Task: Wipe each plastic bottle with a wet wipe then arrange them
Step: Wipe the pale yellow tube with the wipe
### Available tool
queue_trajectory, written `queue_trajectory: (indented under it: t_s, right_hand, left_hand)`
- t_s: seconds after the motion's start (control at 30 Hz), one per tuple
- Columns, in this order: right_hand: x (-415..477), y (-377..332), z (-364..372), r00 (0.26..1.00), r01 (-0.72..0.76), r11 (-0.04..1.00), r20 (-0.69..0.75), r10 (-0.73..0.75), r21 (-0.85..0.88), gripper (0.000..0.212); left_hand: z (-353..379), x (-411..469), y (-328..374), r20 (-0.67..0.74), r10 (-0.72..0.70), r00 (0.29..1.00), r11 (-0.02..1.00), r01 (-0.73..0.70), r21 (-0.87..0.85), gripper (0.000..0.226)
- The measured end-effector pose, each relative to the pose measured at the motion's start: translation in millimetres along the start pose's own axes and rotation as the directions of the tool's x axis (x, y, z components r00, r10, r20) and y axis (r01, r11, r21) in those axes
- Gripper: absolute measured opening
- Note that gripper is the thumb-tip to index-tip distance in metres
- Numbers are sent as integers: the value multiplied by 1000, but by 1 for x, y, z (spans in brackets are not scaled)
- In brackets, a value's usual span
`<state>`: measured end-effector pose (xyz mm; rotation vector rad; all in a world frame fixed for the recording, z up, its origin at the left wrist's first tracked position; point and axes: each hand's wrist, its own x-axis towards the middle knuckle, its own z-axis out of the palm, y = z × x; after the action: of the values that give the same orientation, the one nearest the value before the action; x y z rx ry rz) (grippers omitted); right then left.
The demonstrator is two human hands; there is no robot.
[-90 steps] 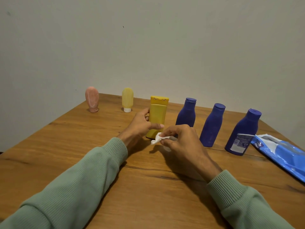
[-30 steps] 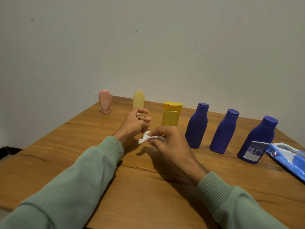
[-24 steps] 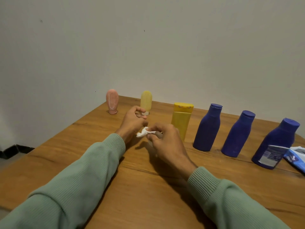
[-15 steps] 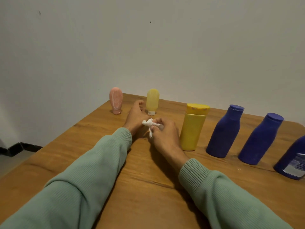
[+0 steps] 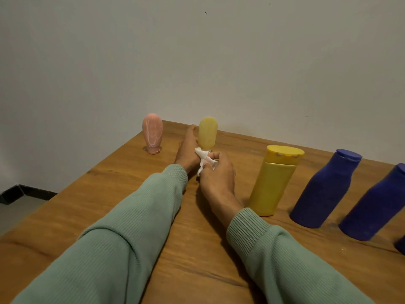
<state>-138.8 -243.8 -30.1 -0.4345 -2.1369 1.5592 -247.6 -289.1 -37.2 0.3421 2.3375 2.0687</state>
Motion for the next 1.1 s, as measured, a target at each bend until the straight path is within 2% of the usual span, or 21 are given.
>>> queue_trajectory:
  t_s: [0.27, 0.4, 0.5, 0.63, 0.73, 0.9, 1.1]
  right_hand:
    - [1, -3, 1, 999, -46, 999, -11, 46, 28, 25]
    - [-11, -9, -6, 999, -26, 998, 21, 25, 50, 19]
    - [-23, -15, -12, 999, -11, 998, 50, 8, 60, 22]
    - [-45, -25, -24, 995, 48, 993, 87, -58, 111, 21]
    - [-61, -31, -34, 987, 109, 981, 103, -127, 161, 20]
    - [-89, -44, -66, 955, 238, 949, 126, -267, 206, 12]
    - [-110, -52, -108, 914, 388, 906, 58, -403, 170, 12]
  left_hand:
    - [6, 0, 5, -43, -40, 998, 994, 35, -102, 21]
    - [1, -9, 8, -91, -16, 996, 994, 6, -112, 18]
    - [-8, -20, 12, -112, 60, 992, 998, -59, 12, 49]
    - [-18, -46, 27, -165, 94, 982, 996, -95, 5, 65]
    - [-26, -72, 44, -152, 108, 982, 994, -108, 9, 73]
    - [-29, -127, 81, -152, 200, 968, 980, -200, 18, 71]
    - [-17, -183, 108, -104, 204, 973, 966, -217, -141, 70]
